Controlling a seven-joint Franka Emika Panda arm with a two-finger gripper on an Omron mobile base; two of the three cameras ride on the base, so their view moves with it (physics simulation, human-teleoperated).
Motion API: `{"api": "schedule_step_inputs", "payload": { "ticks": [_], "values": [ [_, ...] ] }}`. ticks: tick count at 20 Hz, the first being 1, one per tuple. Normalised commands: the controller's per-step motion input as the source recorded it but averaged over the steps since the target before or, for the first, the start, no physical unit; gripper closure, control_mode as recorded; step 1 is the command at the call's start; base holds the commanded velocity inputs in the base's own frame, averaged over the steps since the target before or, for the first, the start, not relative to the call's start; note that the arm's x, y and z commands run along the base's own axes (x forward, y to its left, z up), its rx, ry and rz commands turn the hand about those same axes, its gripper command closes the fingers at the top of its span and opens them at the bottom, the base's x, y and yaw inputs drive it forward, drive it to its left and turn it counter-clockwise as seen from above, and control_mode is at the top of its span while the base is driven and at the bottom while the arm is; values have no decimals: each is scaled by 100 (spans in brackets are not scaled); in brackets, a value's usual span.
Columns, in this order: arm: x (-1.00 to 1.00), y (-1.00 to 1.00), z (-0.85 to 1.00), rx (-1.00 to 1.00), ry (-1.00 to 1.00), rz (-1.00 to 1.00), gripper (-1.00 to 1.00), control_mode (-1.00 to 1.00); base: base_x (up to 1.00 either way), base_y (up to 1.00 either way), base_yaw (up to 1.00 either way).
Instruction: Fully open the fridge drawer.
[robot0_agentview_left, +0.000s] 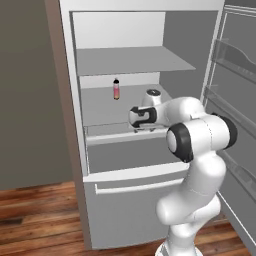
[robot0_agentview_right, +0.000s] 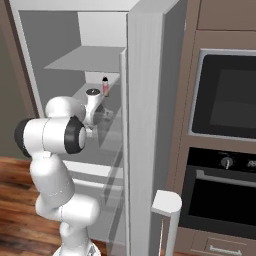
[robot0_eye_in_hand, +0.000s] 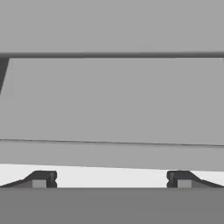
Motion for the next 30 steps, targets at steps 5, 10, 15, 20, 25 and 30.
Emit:
{"api": "schedule_step_inputs", "payload": {
  "ticks": [5,10,15,20,25,30],
  "values": [
    [-100,-3,-47,0,6,0,-100,-100,0,0,0],
    [-100,-9,-46,0,4,0,-100,-100,0,0,0],
    [-100,-13,-42,0,3,0,-100,-100,0,0,0],
    [-100,-18,-32,1,1,0,-100,-100,0,0,0],
    [-100,-21,31,15,-12,-7,-100,-100,0,0,0],
    [-96,-1,100,15,-51,-12,-100,-100,0,0,0]
  ]
}}
